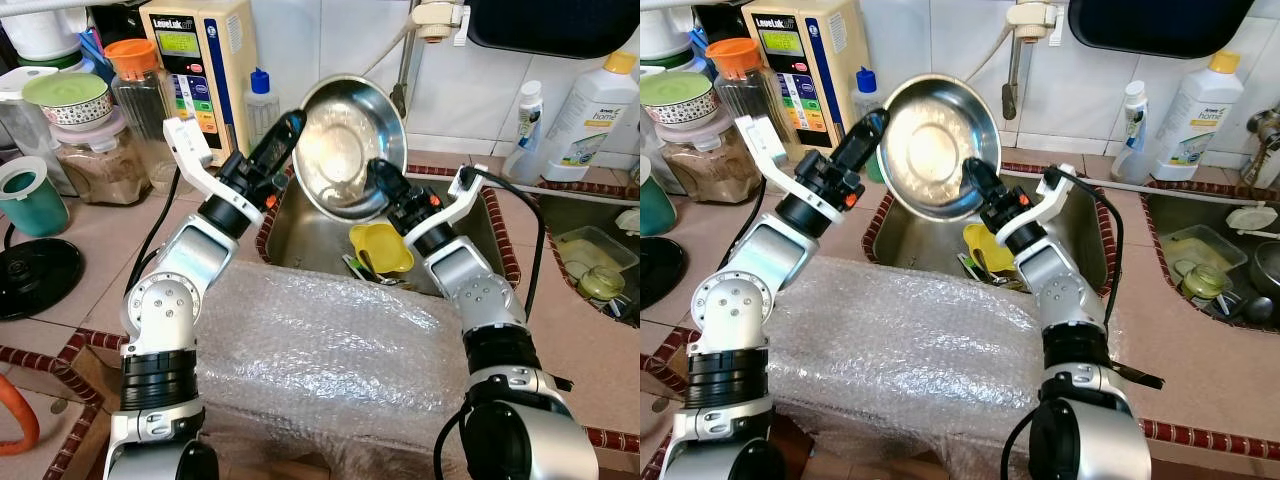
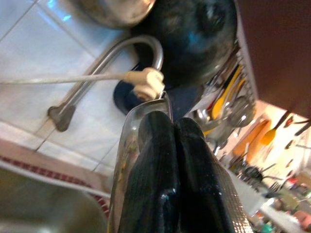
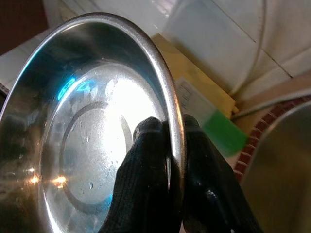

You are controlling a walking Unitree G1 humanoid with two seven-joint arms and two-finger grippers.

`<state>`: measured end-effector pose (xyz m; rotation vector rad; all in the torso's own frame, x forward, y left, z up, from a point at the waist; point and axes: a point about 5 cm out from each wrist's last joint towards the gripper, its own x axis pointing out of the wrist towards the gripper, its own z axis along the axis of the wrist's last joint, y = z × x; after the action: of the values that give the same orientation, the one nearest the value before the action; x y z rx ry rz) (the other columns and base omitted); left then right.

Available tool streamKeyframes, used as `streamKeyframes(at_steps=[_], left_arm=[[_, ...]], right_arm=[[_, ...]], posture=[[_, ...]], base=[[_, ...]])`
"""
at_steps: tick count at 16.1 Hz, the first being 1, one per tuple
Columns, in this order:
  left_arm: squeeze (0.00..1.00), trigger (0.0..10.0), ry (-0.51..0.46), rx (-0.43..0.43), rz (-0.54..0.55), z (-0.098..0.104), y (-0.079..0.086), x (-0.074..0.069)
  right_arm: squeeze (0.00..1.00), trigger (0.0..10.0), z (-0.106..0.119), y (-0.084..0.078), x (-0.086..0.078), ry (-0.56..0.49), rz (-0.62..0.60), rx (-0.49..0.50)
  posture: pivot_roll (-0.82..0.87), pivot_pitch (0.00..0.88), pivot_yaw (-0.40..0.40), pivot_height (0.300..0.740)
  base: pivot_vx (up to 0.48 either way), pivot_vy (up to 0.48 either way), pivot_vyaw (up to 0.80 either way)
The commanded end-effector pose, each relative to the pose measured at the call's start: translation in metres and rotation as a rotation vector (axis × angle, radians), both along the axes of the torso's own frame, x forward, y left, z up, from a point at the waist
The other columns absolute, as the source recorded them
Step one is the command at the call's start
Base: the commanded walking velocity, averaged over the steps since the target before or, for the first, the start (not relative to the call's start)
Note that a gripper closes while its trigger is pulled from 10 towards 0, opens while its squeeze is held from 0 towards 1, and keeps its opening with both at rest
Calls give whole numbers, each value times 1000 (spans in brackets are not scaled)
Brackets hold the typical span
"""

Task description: Kitchen organization

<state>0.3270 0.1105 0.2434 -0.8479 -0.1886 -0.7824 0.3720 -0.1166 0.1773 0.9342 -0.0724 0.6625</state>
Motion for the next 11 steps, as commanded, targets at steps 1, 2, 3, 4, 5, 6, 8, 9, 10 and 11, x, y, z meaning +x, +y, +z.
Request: streamKeyframes(at_steps=[1, 2, 3, 4, 5, 6, 8, 9, 10, 11], left_arm=[[0, 0, 42, 60, 1, -12, -4, 0], [0, 0, 46, 66, -2, -14, -5, 0], [0, 0, 53, 67, -5, -16, -6, -1], [0, 0, 56, 72, -9, -18, -7, -1], [0, 0, 60, 77, -9, -19, -8, -1], [0, 8627, 70, 111, -5, -24, -8, -1], [957, 10000, 84, 136, 4, -30, -8, 0], [1000, 10000, 98, 146, 11, -35, -8, -1], [1000, 10000, 97, 156, 7, -36, -9, -1], [1000, 10000, 103, 173, 13, -40, -10, -2]], right_arm=[[0, 0, 11, 10, 0, -44, 22, -33], [0, 0, 11, 10, 0, -40, 15, -33], [0, 0, 11, 10, 0, -40, 14, -36], [0, 0, 11, 9, 0, -37, 10, -41], [0, 0, 10, 8, 0, -31, 1, -43], [0, 0, 9, 5, 1, -20, -25, -45], [0, 0, 11, 4, 3, -17, -55, -56], [0, 0, 14, 4, 5, -14, -80, -72], [0, 0, 15, 3, 5, -14, -91, -80], [0, 0, 16, 2, 7, -10, -115, -96]], posture=[[99, 0, 24, 740], [98, 0, 25, 740], [96, 0, 27, 740], [96, 0, 28, 740], [96, 0, 28, 740], [96, 0, 29, 740], [96, 0, 29, 740], [96, 0, 29, 740], [96, 0, 28, 740], [96, 0, 28, 740]], base=[[0, 0, 0], [0, 0, 0], [0, 0, 0], [0, 0, 0], [0, 0, 0], [0, 0, 0], [0, 0, 0], [0, 0, 0], [0, 0, 0], [0, 0, 0]])
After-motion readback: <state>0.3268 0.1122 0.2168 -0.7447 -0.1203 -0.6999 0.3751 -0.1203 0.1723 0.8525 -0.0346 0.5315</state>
